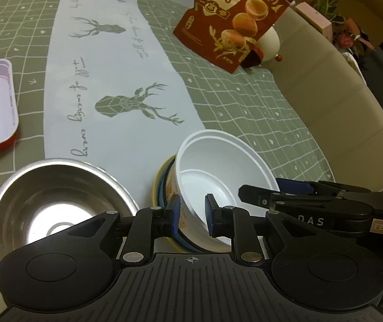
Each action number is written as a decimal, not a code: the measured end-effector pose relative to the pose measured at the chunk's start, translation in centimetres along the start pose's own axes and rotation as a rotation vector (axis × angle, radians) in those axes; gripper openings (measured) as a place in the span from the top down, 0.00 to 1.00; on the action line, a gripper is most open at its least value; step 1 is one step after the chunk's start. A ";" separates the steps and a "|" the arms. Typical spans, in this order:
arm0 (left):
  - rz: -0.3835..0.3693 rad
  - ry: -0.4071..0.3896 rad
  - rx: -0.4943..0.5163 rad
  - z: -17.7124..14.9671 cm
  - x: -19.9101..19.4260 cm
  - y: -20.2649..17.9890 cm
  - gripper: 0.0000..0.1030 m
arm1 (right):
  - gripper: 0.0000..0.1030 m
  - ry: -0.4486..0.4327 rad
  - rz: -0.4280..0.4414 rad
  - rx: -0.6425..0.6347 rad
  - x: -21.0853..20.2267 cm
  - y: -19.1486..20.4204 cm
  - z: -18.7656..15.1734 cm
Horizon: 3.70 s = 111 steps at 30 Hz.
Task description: Organize plates and bowls
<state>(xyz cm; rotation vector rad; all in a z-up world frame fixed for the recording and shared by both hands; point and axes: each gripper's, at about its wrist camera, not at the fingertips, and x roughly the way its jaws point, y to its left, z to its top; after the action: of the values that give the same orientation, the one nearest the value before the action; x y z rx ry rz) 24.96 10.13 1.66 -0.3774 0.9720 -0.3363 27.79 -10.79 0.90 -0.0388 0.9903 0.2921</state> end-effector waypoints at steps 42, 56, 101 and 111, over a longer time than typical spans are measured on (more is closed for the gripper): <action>0.230 -0.184 -0.042 -3.8 -7.5 10.5 0.79 | 0.22 -0.236 0.147 0.012 -4.8 7.5 -8.0; 0.339 -0.160 -0.083 -4.1 -5.4 13.2 0.78 | 0.22 -0.136 0.264 0.127 -2.1 9.7 -12.0; 0.277 -0.156 -0.291 -4.7 -5.9 18.1 0.74 | 0.19 -0.081 0.224 0.041 5.1 13.5 -9.7; 0.301 -0.447 -0.201 -5.1 -10.8 14.6 0.78 | 0.19 -0.154 0.231 -0.054 -0.2 11.1 -12.5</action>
<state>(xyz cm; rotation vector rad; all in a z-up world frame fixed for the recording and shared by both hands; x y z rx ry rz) 16.63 26.94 0.34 -0.4579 0.6096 0.1201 14.56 -2.28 -4.76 0.0489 0.8339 0.5265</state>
